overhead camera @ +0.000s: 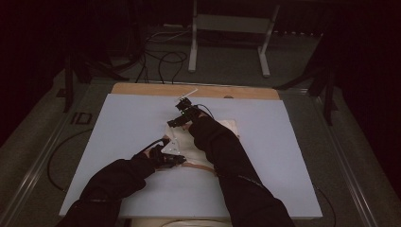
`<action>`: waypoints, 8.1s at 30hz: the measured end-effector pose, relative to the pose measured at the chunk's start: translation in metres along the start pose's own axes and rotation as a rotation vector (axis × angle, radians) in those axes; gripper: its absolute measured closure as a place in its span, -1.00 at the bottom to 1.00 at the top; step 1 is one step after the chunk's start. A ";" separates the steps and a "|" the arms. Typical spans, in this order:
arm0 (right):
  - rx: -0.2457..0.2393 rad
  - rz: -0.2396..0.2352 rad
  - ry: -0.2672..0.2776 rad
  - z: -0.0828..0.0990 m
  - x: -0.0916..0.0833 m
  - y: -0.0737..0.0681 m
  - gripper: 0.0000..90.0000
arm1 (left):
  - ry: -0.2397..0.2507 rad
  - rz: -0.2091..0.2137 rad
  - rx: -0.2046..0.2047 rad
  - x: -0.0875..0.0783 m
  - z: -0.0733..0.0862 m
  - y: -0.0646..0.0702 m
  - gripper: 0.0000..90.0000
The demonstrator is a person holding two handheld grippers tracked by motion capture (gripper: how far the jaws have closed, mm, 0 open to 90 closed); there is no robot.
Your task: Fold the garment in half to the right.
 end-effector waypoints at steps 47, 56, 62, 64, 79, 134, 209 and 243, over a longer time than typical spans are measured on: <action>-0.063 0.121 -0.015 -0.011 -0.002 -0.008 0.99 | 0.018 0.010 -0.006 -0.009 -0.014 0.002 0.94; -0.071 0.119 0.015 -0.012 -0.022 -0.004 0.99 | 0.022 0.007 0.011 -0.014 -0.023 0.003 0.94; -0.060 0.121 0.028 -0.010 -0.034 0.001 0.99 | 0.013 0.002 0.036 -0.017 -0.030 0.003 0.94; -0.063 0.119 0.025 -0.009 -0.037 0.003 0.99 | 0.016 0.002 0.038 -0.017 -0.032 0.003 0.94; -0.035 0.145 0.069 -0.001 -0.069 0.020 0.99 | 0.010 -0.003 0.093 -0.022 -0.056 0.004 0.94; 0.096 0.171 0.142 0.082 -0.126 0.089 0.99 | -0.034 0.082 0.133 0.042 -0.110 0.022 0.94; 0.122 0.205 0.092 0.097 -0.163 0.082 -0.12 | 0.158 0.030 -0.126 -0.001 -0.105 0.024 -0.99; 0.071 0.354 0.000 0.134 -0.166 0.074 0.95 | 0.262 -0.145 -0.342 -0.072 0.020 0.025 -0.99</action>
Point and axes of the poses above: each handheld gripper's, and its own axes: x roughly forward along the jaws, z roughly out of its underside, y roughly to its right, the point moved 4 cm from there along x, roughly forward along the jaws, and after that the axes turned 1 degree about z, right-handed, at the moved point
